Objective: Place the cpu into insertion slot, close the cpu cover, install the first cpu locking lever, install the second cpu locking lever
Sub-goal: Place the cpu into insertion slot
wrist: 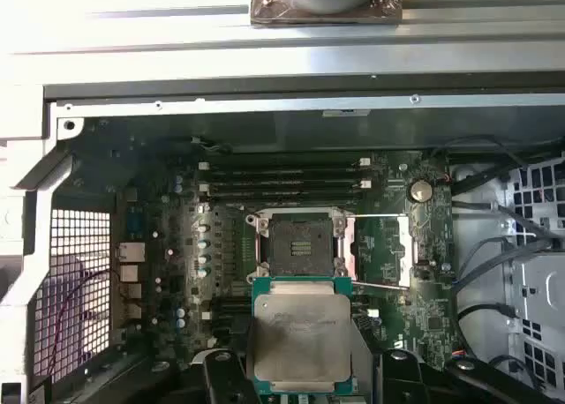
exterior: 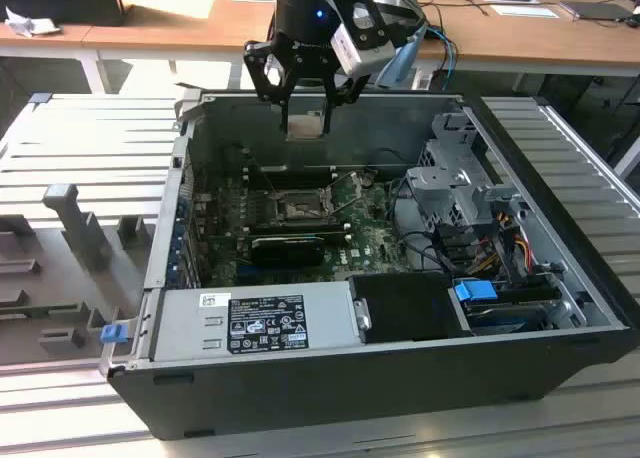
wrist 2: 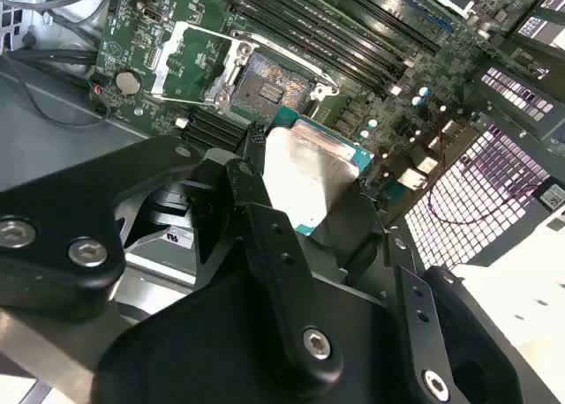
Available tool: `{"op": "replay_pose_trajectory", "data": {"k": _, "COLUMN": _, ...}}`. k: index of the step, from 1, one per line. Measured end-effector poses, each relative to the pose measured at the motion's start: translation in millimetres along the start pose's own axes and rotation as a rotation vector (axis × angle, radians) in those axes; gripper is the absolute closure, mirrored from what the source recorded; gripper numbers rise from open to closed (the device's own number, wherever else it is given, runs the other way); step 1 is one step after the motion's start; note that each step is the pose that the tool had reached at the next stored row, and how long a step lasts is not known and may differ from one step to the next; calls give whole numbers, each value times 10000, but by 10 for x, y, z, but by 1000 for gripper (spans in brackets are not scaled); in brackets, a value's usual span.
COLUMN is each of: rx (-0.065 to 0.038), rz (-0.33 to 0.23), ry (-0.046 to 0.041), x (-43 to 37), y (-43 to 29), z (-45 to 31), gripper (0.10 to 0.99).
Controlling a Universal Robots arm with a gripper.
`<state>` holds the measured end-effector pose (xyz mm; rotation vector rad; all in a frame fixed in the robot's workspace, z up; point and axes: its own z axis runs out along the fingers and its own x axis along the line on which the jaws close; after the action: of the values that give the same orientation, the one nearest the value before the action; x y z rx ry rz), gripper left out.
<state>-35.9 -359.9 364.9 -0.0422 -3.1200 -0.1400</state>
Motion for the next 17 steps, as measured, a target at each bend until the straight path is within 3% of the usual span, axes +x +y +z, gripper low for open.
{"op": "replay_pose_trajectory", "data": {"k": 3, "rx": -15, "rz": 763, "ry": -68, "x": 3, "y": 0, "z": 0, "gripper": 561}}
{"op": "replay_pose_trajectory", "data": {"k": 14, "rx": -3, "rz": 1069, "ry": -97, "x": 9, "y": -3, "z": 19, "gripper": 561}}
{"op": "replay_pose_trajectory", "data": {"k": 17, "rx": 9, "rz": 1495, "ry": -135, "x": 9, "y": -3, "z": 24, "gripper": 561}}
